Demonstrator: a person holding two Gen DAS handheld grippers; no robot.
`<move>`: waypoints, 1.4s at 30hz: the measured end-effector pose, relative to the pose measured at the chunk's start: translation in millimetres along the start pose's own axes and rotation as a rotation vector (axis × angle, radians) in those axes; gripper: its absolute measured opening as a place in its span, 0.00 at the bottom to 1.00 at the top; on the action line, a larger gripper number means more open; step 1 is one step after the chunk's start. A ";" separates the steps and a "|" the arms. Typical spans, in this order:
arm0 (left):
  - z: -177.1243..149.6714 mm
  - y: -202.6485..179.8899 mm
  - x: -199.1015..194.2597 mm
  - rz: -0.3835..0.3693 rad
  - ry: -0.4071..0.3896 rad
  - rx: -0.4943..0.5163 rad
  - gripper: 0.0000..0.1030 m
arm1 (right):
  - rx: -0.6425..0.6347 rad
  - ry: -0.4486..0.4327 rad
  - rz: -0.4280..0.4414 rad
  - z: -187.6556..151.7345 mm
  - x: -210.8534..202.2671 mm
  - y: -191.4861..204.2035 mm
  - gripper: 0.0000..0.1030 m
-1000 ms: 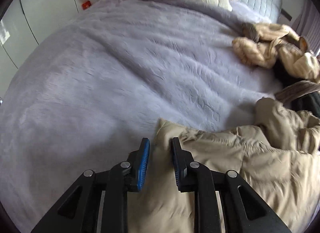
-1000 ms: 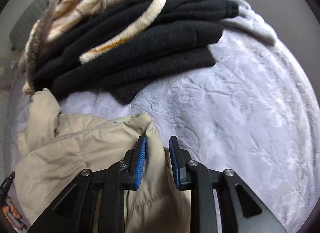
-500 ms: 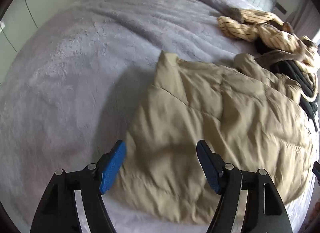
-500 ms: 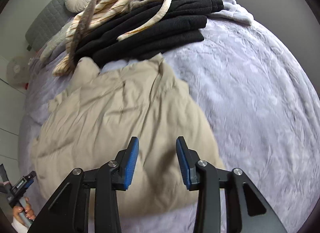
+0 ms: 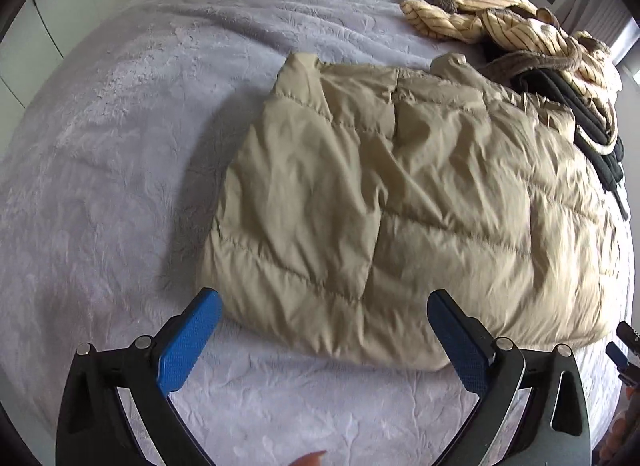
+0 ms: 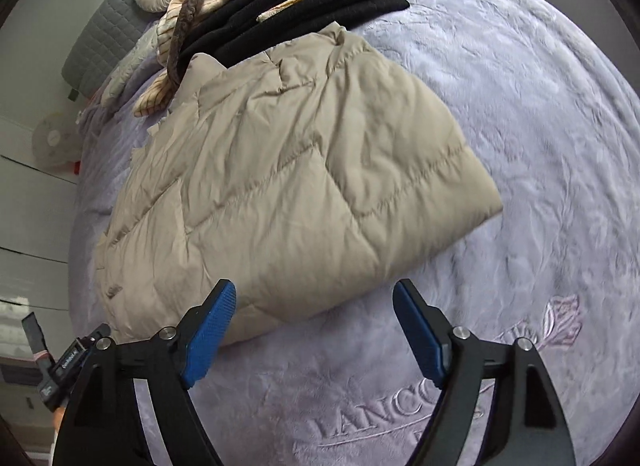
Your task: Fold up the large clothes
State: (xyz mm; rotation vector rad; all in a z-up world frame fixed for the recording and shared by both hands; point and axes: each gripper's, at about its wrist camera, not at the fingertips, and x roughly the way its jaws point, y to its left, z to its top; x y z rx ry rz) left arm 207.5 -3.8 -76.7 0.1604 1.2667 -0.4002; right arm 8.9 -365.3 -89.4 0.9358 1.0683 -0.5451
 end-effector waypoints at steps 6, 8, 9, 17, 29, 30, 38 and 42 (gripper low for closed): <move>-11.8 1.0 2.4 -0.002 0.025 0.004 1.00 | 0.071 0.030 0.060 -17.9 8.2 -9.2 1.00; -15.3 1.3 3.8 -0.003 0.034 0.003 1.00 | 0.092 0.030 0.080 -22.2 10.4 -11.1 1.00; -16.9 1.7 4.9 -0.004 0.037 0.004 1.00 | 0.104 0.036 0.089 -23.6 12.0 -12.3 1.00; -28.3 21.3 21.5 -0.040 0.071 -0.066 1.00 | 0.203 0.078 0.149 -30.7 25.3 -28.2 1.00; -43.6 61.8 46.1 -0.353 0.134 -0.289 1.00 | 0.328 0.137 0.292 -34.1 40.0 -54.2 1.00; -44.9 61.7 47.4 -0.369 0.134 -0.294 1.00 | 0.334 0.138 0.302 -33.2 41.9 -55.1 1.00; -40.3 87.9 57.5 -0.515 0.077 -0.420 1.00 | 0.367 0.138 0.382 -30.3 52.9 -55.7 1.00; -32.9 91.9 60.2 -0.550 0.072 -0.403 1.00 | 0.376 0.130 0.440 -27.4 56.2 -56.2 1.00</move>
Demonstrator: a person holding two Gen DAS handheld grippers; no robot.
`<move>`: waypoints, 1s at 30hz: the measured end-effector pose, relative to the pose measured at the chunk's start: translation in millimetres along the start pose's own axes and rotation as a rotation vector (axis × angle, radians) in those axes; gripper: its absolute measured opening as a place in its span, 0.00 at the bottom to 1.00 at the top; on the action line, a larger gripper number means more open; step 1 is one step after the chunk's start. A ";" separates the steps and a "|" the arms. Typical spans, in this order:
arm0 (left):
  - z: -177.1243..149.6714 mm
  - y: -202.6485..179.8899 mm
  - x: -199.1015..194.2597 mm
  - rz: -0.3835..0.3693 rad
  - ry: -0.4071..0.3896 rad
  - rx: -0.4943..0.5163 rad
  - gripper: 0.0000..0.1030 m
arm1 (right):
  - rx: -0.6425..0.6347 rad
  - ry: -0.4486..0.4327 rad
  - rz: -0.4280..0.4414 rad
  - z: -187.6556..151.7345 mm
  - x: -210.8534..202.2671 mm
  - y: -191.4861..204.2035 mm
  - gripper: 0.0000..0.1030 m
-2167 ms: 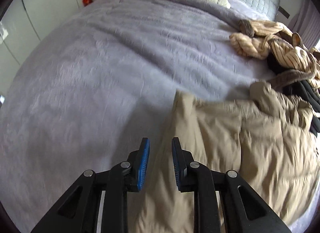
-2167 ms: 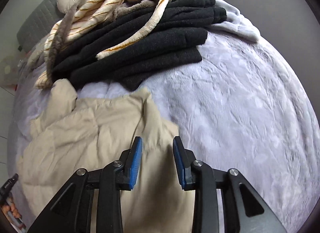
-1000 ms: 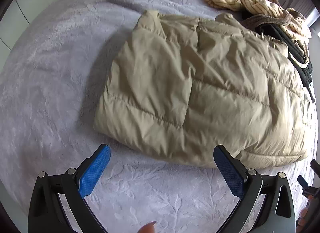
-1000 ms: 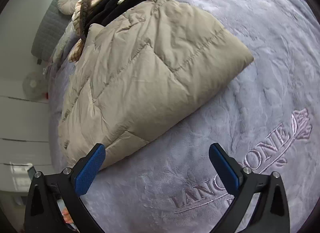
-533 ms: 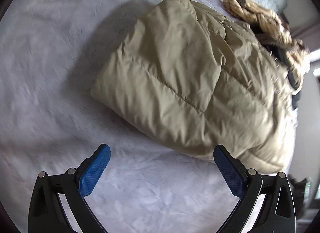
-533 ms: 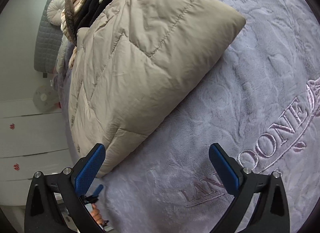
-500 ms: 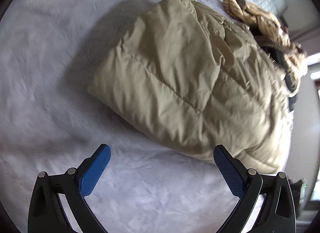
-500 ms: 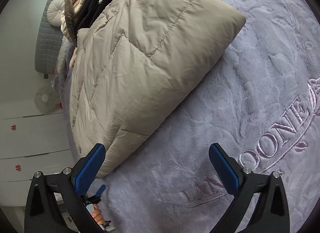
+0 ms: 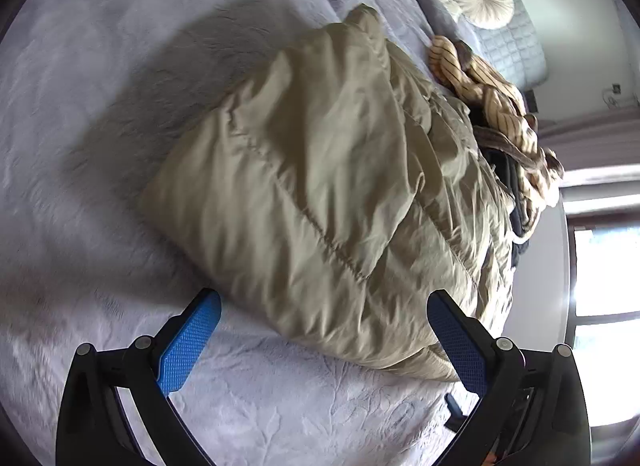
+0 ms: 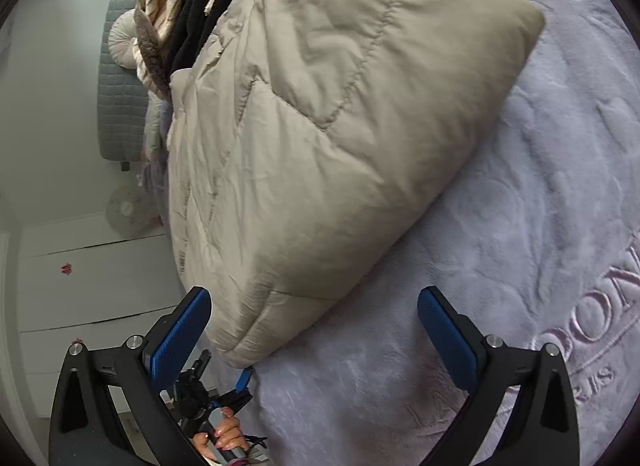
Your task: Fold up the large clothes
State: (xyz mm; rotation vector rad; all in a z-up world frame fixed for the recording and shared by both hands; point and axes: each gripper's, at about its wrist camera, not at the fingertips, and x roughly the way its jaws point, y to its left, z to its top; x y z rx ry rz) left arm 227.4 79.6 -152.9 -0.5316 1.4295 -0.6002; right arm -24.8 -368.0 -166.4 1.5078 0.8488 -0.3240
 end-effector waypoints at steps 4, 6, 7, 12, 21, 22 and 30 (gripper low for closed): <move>7.1 0.1 15.7 -0.056 0.024 0.023 1.00 | -0.011 0.017 0.060 6.5 11.7 2.3 1.00; 8.3 -4.3 24.5 -0.080 0.029 0.032 1.00 | -0.002 0.032 0.105 11.3 23.4 1.7 1.00; 10.2 -5.4 29.1 -0.094 0.028 0.036 1.00 | 0.003 0.036 0.115 12.1 27.4 -0.4 1.00; 16.1 -13.1 49.7 -0.143 0.005 0.000 1.00 | 0.003 0.030 0.156 20.9 49.0 -2.6 1.00; 27.4 -23.8 65.3 -0.104 -0.062 -0.048 0.53 | 0.007 -0.013 0.168 26.3 57.8 5.9 0.97; 27.8 -24.9 64.8 -0.132 -0.050 -0.040 0.36 | 0.027 -0.013 0.158 25.2 55.5 4.1 0.82; 19.5 -66.4 27.1 -0.151 -0.120 0.098 0.18 | 0.023 0.013 0.199 18.5 33.2 7.2 0.27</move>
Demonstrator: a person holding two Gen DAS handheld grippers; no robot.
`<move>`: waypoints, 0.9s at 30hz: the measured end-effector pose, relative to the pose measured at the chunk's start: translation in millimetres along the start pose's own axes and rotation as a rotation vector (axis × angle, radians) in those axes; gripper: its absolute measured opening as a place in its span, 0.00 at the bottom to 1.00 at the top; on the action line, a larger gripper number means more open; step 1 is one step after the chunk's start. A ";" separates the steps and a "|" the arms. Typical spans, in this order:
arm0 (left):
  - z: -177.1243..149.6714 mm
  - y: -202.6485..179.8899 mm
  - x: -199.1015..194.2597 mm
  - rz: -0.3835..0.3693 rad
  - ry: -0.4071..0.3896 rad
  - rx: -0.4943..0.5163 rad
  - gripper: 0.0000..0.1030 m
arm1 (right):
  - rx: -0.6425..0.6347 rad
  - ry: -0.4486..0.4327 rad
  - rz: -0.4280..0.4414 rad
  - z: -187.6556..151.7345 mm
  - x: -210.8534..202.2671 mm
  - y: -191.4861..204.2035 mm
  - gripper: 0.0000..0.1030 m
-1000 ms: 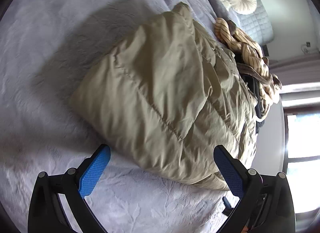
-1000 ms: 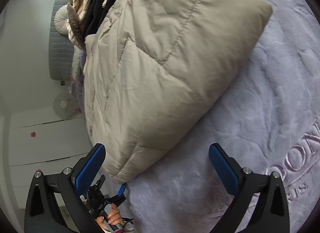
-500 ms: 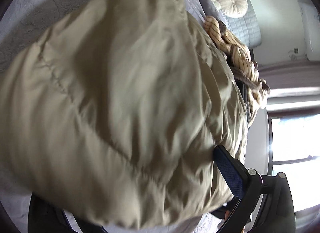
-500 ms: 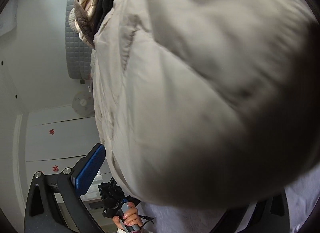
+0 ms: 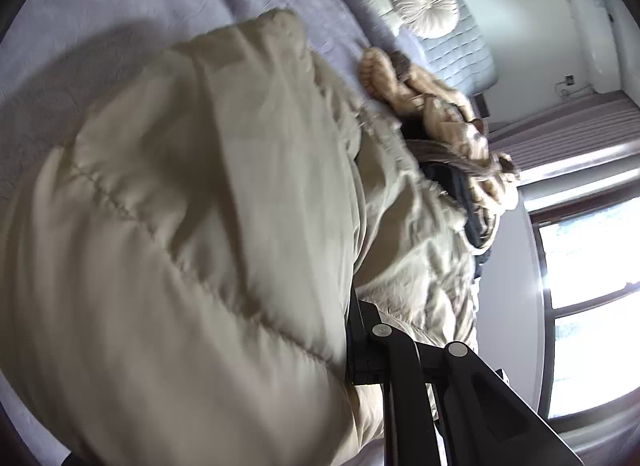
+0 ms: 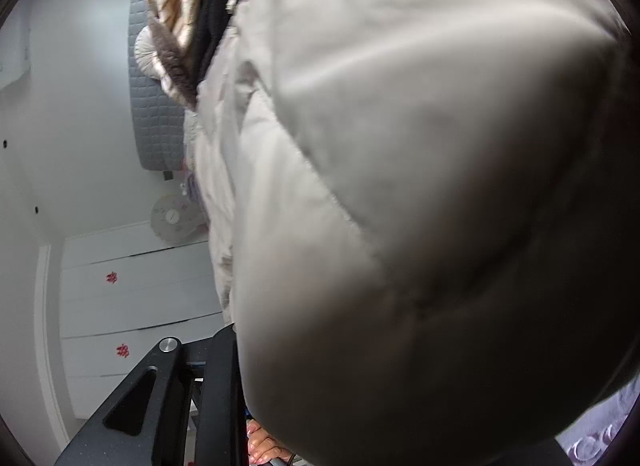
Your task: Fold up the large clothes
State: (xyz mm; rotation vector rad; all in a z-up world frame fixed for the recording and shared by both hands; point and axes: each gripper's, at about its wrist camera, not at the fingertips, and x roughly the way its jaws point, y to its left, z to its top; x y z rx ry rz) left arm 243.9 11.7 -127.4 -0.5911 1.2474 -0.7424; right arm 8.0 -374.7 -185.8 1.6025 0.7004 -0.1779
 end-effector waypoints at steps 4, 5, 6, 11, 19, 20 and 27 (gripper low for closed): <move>-12.5 -12.0 -20.7 -0.003 -0.016 0.023 0.18 | -0.025 0.028 0.030 -10.1 -18.5 4.3 0.25; -16.2 -12.7 -24.9 0.000 -0.015 0.026 0.18 | -0.032 0.037 0.033 -14.6 -24.4 4.2 0.25; -21.9 -13.9 -30.2 0.004 -0.012 0.027 0.18 | -0.039 0.044 0.032 -18.2 -28.8 4.1 0.25; -55.0 -8.5 -62.6 -0.001 0.021 0.034 0.18 | -0.046 0.084 0.026 -54.1 -59.1 -8.0 0.25; -125.3 38.6 -118.9 0.043 0.178 0.058 0.18 | 0.019 0.129 -0.008 -150.0 -111.2 -61.7 0.25; -134.4 47.3 -123.8 0.051 0.204 0.054 0.18 | 0.027 0.134 -0.020 -163.6 -116.7 -70.6 0.25; -169.8 101.6 -123.1 0.069 0.308 -0.017 0.22 | 0.083 0.119 -0.096 -201.8 -125.4 -122.8 0.34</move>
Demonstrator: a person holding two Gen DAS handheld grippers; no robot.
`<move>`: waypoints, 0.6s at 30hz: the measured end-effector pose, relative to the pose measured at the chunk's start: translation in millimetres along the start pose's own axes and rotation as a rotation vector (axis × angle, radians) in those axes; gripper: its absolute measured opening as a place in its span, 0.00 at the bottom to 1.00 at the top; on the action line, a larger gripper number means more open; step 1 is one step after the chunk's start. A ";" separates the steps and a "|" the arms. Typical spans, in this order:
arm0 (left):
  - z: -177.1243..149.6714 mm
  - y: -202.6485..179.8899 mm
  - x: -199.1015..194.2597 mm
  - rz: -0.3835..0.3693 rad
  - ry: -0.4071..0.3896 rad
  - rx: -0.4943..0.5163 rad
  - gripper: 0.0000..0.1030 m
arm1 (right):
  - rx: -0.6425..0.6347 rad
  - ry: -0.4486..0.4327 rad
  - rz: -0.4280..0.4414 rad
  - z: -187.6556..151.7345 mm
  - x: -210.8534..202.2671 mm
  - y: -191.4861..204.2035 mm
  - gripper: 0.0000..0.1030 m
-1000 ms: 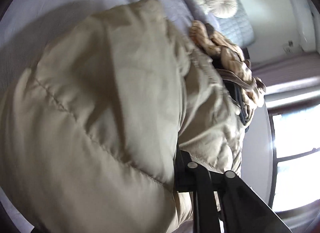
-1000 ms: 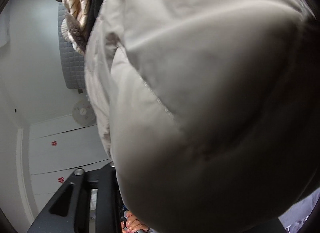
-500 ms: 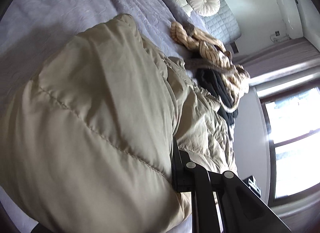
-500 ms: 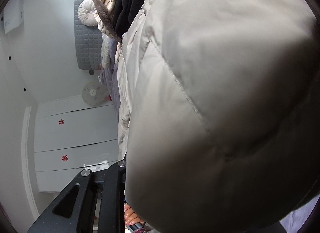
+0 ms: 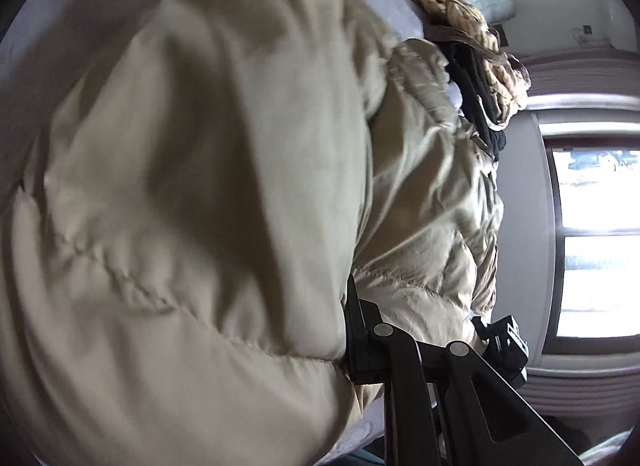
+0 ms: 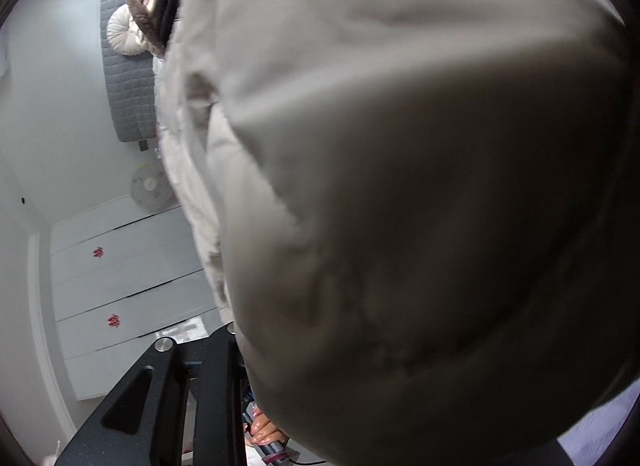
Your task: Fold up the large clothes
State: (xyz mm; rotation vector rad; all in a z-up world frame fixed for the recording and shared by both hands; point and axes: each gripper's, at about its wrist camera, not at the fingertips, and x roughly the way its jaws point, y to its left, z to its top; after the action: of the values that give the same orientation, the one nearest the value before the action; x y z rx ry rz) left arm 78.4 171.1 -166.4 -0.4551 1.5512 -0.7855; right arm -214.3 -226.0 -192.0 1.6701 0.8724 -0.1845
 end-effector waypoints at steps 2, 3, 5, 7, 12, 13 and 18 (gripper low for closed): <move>-2.4 1.9 0.6 0.022 0.004 -0.006 0.31 | -0.004 0.000 -0.015 -1.6 0.1 0.2 0.38; -3.0 1.5 -0.1 0.049 0.006 -0.009 0.39 | -0.007 -0.001 -0.032 -3.1 -7.0 -1.2 0.41; -7.1 1.3 -5.8 0.143 0.007 -0.004 0.63 | -0.005 -0.009 -0.062 -7.8 -15.6 3.2 0.42; -8.6 0.3 -13.1 0.182 0.015 0.004 0.64 | -0.002 -0.010 -0.094 -9.8 -18.6 7.9 0.49; -15.4 -10.4 -43.7 0.311 0.020 0.059 0.70 | -0.091 0.026 -0.230 -36.5 -40.1 23.5 0.66; -19.0 -11.2 -52.8 0.332 0.018 0.077 0.70 | -0.118 0.032 -0.256 -36.6 -38.9 31.7 0.67; -26.3 -21.9 -85.3 0.403 -0.021 0.153 0.70 | -0.283 0.073 -0.341 -63.5 -50.2 60.6 0.68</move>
State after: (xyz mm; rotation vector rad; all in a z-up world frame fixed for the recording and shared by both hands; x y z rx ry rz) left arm 61.7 220.9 -90.9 -0.0324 1.4859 -0.5765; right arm -232.3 -193.6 -98.0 1.2655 1.1801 -0.2225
